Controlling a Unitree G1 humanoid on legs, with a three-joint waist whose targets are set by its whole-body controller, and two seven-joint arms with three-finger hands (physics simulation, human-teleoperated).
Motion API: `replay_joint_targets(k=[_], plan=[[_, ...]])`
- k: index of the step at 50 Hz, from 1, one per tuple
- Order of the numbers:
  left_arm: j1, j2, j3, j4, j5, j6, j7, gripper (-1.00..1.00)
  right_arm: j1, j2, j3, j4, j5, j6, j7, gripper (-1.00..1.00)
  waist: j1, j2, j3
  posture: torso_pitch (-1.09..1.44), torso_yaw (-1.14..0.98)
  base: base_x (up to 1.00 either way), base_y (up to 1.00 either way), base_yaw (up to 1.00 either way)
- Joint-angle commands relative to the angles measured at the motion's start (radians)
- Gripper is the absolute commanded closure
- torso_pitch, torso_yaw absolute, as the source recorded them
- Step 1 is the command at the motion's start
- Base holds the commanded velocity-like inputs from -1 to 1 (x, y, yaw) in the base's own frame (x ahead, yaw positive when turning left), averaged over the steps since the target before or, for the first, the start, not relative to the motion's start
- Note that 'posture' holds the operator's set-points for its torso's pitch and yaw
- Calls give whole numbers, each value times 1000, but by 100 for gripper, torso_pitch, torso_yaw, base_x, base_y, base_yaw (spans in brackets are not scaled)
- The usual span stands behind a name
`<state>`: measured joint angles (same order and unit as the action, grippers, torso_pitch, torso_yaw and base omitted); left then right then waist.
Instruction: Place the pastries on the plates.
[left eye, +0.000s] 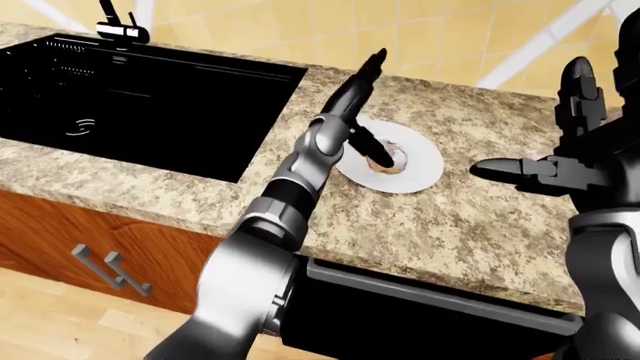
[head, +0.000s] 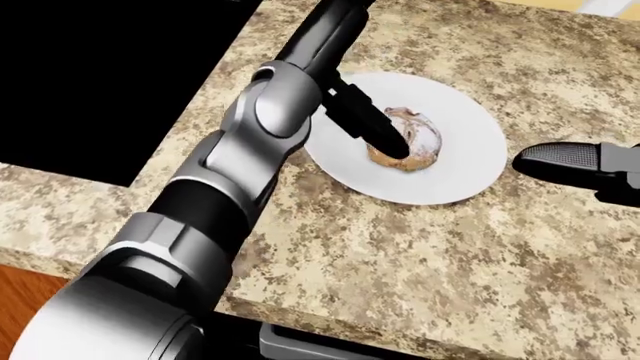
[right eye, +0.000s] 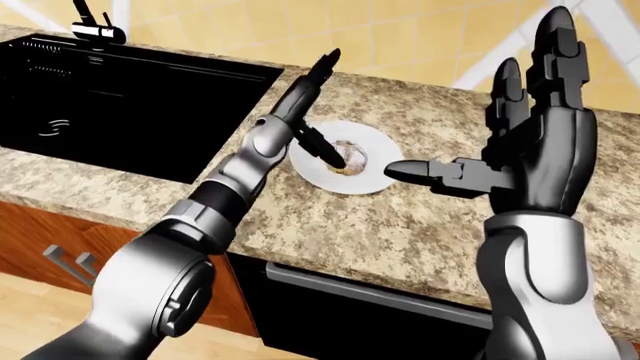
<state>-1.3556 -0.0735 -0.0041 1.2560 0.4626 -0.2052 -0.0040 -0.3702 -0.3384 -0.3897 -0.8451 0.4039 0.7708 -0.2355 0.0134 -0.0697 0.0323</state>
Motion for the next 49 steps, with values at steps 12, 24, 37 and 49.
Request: replay_joint_targets(k=[12,24,37,49], plan=[[-22,147,29,-205,-82,64,33,-100,-16,0,2,-9,-19,-35,2,-100,-2,8,-27,0,0,0,0,0],[193,264,58,-748,-102,336,-25,-100,-60,-19,19,16,-47,-10,-6,-100,-6,27,-21,0,0,0,0,0],[468,368,128,-1270,-98,550,-114,-100,-41,20,50,24,-131,-29,22,-100,-8,45,-18,0,0,0,0,0],[696,392,218,-1539,-178,584,-76,-100,15,72,77,69,-215,-113,63,-100,-9,55,-18,0,0,0,0,0]])
